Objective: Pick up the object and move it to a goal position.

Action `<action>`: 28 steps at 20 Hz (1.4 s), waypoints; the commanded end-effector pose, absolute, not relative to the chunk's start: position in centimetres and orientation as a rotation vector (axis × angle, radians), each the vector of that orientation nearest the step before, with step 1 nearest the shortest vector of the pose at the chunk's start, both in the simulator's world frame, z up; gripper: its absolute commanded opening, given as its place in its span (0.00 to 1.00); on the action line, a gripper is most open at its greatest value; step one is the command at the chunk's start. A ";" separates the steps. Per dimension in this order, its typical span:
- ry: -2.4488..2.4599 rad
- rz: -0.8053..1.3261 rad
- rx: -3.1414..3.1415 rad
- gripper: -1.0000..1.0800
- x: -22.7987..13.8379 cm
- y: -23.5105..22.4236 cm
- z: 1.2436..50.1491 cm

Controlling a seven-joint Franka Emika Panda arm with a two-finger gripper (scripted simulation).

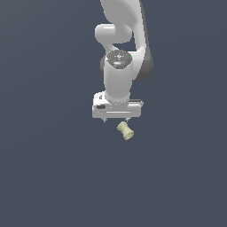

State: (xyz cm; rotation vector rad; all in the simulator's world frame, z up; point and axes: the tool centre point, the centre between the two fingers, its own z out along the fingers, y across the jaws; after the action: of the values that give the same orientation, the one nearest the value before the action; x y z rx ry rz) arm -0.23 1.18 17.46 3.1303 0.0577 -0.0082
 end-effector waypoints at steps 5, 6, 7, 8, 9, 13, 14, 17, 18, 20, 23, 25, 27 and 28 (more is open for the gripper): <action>0.049 -0.009 3.122 0.96 -0.2 0.6 17.3; 0.043 -0.009 3.117 0.96 -0.3 0.2 17.2; 0.035 -0.009 3.112 0.96 -0.3 -0.2 17.1; 0.026 -0.009 3.107 0.96 -0.3 -0.5 17.0; 0.017 -0.010 3.104 0.96 -0.3 -0.8 17.0; -0.003 -0.010 3.100 0.96 -0.3 -1.2 17.1; -0.001 -0.010 3.100 0.96 -0.3 -1.2 17.1; 0.021 -0.010 3.102 0.96 -0.3 -0.9 16.9; 0.034 -0.010 3.102 0.96 -0.3 -0.8 16.8; 0.068 -0.010 3.103 0.96 -0.4 -0.5 16.5; 0.140 -0.010 3.103 0.96 -0.5 0.2 15.8; 0.202 -0.010 3.102 0.96 -0.7 0.8 15.3; 0.274 -0.010 3.100 0.96 -0.8 1.5 14.7; 0.315 -0.010 3.098 0.96 -0.9 1.9 14.4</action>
State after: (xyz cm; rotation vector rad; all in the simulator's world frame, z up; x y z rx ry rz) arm -0.78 1.32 14.85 3.1005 0.2576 -0.0093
